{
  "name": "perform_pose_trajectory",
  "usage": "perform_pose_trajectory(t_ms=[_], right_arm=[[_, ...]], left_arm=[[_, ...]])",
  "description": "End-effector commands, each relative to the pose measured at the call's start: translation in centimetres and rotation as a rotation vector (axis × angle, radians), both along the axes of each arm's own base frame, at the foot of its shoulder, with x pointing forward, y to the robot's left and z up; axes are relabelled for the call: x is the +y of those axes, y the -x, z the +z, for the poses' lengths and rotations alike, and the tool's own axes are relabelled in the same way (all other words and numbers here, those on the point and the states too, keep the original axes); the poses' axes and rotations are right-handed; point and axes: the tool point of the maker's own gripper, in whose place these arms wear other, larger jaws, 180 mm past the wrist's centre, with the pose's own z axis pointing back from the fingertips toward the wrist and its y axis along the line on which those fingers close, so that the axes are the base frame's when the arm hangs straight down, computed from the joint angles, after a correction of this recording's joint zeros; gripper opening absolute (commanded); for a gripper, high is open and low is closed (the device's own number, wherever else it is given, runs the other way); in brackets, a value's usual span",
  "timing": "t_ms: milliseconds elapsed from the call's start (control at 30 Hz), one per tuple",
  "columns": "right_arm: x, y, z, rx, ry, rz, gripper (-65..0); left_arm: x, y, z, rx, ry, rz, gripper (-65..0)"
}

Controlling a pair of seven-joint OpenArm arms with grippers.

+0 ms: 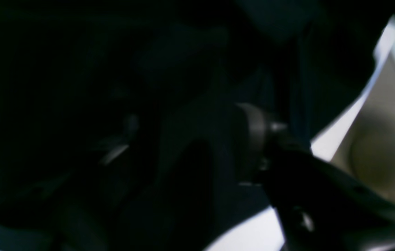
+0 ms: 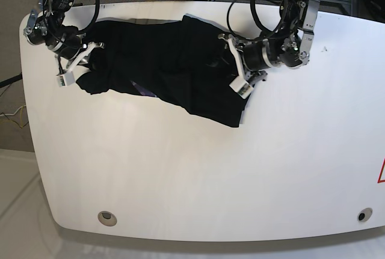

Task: Fold the T-shirt properly
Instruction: 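Grasp the folded shirt's two ends with both grippers and gather inward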

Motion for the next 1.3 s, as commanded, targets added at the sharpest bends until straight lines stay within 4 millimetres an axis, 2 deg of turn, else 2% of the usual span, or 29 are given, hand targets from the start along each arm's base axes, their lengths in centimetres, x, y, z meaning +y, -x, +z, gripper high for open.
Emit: perform_pose_trajectory(t_ms=[0, 133, 200, 333, 467, 533, 600, 733, 867, 933, 1000, 1067, 1267], right_arm=[[-1.0, -0.7, 0.9, -0.036, 0.011, -0.004, -65.0], [-1.1, -0.7, 0.9, -0.036, 0.013, -0.005, -65.0], [-1.4, -0.5, 0.9, -0.026, 0.037, 0.009, -65.0], [-1.6, -0.7, 1.2, -0.034, 0.046, 0.01, -65.0], [-2.1, -1.2, 1.9, -0.051, 0.068, 0.014, -65.0], [-2.5, -1.7, 2.4, -0.066, 0.08, 0.013, -65.0], [-3.1, -2.6, 3.4, -0.094, 0.097, 0.01, -65.0], [-3.0, -3.2, 4.1, -0.113, 0.114, 0.023, -65.0], [-1.7, -3.6, 5.0, -0.141, 0.118, 0.05, -65.0], [-0.4, -3.7, 5.8, -0.167, 0.108, 0.073, -65.0], [1.3, -4.7, 8.0, -0.241, 0.112, 0.102, -65.0], [3.0, -4.7, 8.8, -0.269, 0.088, 0.134, -65.0], [8.4, -4.4, 9.5, -0.295, 0.004, 0.239, -65.0]], left_arm=[[-1.5, -0.7, 2.2, -0.057, 0.068, -0.016, -42.0], [-2.6, -0.3, 3.0, -0.077, 0.086, -0.044, -50.8], [-4.8, 0.1, 4.4, -0.112, 0.146, -0.083, -65.0], [-4.8, -0.1, 4.5, -0.116, 0.142, -0.079, -65.0], [-2.7, -1.6, 4.0, -0.108, 0.107, -0.016, -64.9], [-0.7, -2.6, 3.5, -0.097, 0.072, 0.036, -58.7], [2.3, -3.7, 3.0, -0.087, 0.023, 0.103, -42.4], [3.0, -4.2, 3.0, -0.077, 0.006, 0.111, -33.3], [2.0, -4.5, 3.3, -0.079, 0.027, 0.085, -27.6], [0.7, -4.5, 3.4, -0.079, 0.053, 0.063, -25.8], [-0.4, -4.5, 3.9, -0.083, 0.091, 0.045, -22.3], [-1.1, -4.4, 3.7, -0.077, 0.105, 0.032, -21.3], [-2.1, -3.5, 2.4, -0.037, 0.109, 0.002, -19.6]])
